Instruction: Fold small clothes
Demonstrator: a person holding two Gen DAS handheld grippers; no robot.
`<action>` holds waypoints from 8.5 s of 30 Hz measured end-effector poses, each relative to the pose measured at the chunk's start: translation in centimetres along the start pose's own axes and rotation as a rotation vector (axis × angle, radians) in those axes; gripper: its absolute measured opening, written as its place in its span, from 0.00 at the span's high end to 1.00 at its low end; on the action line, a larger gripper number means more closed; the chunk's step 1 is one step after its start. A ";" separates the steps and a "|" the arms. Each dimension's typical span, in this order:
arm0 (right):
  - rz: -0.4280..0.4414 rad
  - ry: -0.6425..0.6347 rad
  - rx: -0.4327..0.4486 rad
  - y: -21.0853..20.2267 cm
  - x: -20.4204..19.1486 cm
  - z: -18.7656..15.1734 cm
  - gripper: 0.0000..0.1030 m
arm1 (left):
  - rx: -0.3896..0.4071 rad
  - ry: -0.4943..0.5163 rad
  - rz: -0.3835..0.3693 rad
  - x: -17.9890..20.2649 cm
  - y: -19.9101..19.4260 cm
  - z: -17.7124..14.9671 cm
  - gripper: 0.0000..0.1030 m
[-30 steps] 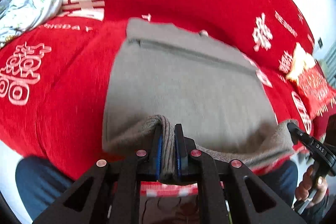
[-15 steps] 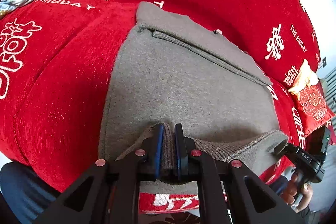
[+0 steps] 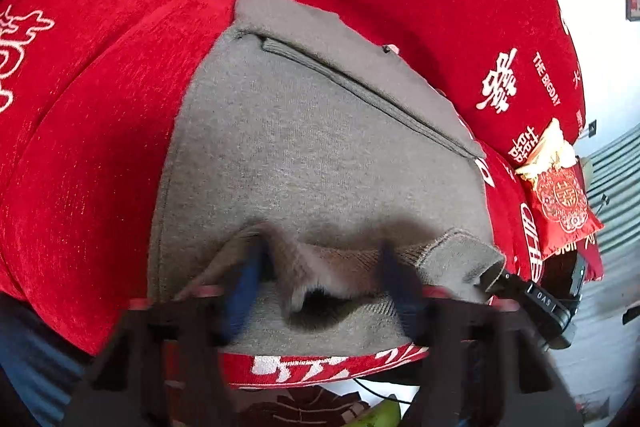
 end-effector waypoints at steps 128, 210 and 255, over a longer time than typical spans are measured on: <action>0.044 -0.025 0.220 -2.0 -7.8 14.5 0.92 | 0.458 0.160 -0.090 5.5 -7.9 12.6 0.93; -0.515 -0.249 -0.075 16.9 4.7 23.5 0.12 | 0.143 0.185 0.199 3.0 14.9 24.2 0.11; -0.511 -0.386 -0.006 4.8 -0.5 7.0 0.09 | 0.237 0.010 0.235 -1.9 2.1 5.0 0.11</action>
Point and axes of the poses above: each gripper's, at about its wrist camera, not at the fingertips, and y roughly the way its jaws point, x to its right, z to its top, the point moved 10 cm from there along y, roughly the way its jaws point, and after that the axes turned 9 degrees about z, right-handed, at the moved point
